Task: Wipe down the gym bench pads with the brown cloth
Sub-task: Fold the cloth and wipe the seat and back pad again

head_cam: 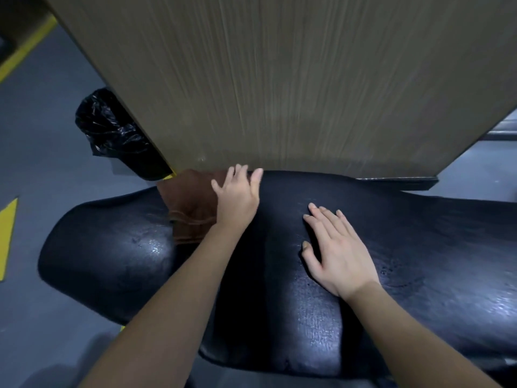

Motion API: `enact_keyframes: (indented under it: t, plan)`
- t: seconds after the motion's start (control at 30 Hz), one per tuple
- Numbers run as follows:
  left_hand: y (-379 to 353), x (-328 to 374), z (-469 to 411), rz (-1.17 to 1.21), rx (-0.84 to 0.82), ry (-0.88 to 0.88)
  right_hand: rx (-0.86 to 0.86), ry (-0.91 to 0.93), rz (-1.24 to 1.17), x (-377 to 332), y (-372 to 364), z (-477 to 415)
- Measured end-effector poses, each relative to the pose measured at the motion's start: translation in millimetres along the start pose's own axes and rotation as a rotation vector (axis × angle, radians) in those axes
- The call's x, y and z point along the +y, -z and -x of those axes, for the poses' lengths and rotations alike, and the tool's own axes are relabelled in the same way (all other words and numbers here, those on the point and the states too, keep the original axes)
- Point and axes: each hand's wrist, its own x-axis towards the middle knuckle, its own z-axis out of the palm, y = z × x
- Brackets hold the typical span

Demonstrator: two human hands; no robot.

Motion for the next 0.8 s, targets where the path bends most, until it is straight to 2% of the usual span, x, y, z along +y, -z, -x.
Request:
enact_keyframes:
  t: [0.07, 0.13, 0.23, 0.33, 0.4, 0.53, 0.6, 0.67, 0.8]
  plan:
    - [-20.2, 12.1, -19.7, -0.157, -0.119, -0.093, 0.005, 0.0, -0.013, 2.0, -1.7, -0.2]
    - [-27.7, 33.5, -39.1, -0.213, -0.266, -0.181, 0.003, 0.01, -0.027, 3.6, -3.0, -1.4]
    - [-29.8, 57.5, -54.1, -0.046, -0.46, -0.18, 0.007, 0.013, -0.057, 5.2, -4.3, -2.9]
    - [-25.6, 44.3, -52.1, 0.172, -0.365, -0.081, 0.017, 0.012, -0.102, 8.3, -3.3, -3.6]
    - [-21.3, 24.9, -49.6, 0.002, -0.267, -0.056, 0.044, -0.006, -0.156, 7.7, -1.5, -2.8]
    - [-12.2, 8.4, -34.5, -0.363, -0.32, 0.036, 0.053, -0.065, -0.233, 22.3, 10.1, 6.5]
    - [-4.5, 12.9, -26.6, -0.428, -0.374, 0.139, -0.02, 0.022, -0.084, 53.4, 25.8, 26.4]
    - [0.0, 15.3, -23.0, -0.443, -0.375, 0.153, -0.088, 0.074, 0.067, 90.1, 43.6, 56.1]
    - [-6.7, 24.9, -24.8, -0.503, -0.353, 0.125, -0.1, -0.084, 0.126, 121.9, 54.2, 79.6]
